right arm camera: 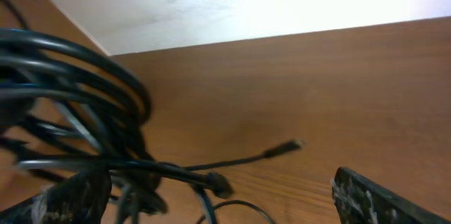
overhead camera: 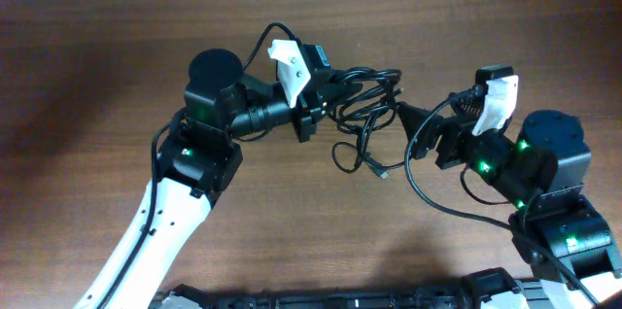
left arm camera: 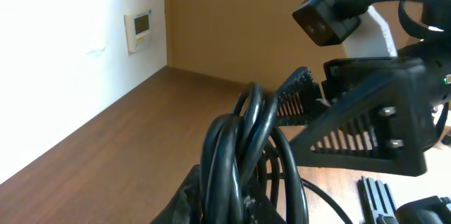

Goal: Untangle cables

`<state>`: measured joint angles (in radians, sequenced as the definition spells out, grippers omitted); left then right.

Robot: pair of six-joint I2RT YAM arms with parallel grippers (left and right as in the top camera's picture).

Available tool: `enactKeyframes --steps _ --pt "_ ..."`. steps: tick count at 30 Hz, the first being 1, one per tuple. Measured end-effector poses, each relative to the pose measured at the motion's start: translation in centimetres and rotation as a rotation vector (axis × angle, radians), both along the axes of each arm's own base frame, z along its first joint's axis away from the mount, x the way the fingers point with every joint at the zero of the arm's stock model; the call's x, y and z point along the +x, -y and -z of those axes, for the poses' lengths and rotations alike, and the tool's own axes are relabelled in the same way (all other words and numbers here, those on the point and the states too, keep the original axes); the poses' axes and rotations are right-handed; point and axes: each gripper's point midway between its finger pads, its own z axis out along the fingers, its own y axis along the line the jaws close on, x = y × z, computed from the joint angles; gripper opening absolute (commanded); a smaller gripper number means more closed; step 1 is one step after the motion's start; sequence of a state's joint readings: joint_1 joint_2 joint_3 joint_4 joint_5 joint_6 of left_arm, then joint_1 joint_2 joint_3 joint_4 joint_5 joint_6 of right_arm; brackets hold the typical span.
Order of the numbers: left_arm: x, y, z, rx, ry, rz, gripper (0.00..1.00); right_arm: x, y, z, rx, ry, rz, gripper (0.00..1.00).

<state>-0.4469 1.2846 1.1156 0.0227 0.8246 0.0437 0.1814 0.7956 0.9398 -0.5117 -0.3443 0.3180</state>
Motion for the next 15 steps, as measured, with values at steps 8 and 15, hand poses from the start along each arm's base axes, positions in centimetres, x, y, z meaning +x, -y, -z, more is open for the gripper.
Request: enactKeyframes --steps 8,15 --pt "-1.3 1.1 0.2 0.014 0.023 0.05 0.0 -0.6 -2.0 -2.3 0.057 0.082 -0.124 0.99" --pt "-1.7 1.7 -0.4 0.009 0.085 0.074 0.0 -0.6 -2.3 -2.2 0.062 0.075 -0.144 0.99"
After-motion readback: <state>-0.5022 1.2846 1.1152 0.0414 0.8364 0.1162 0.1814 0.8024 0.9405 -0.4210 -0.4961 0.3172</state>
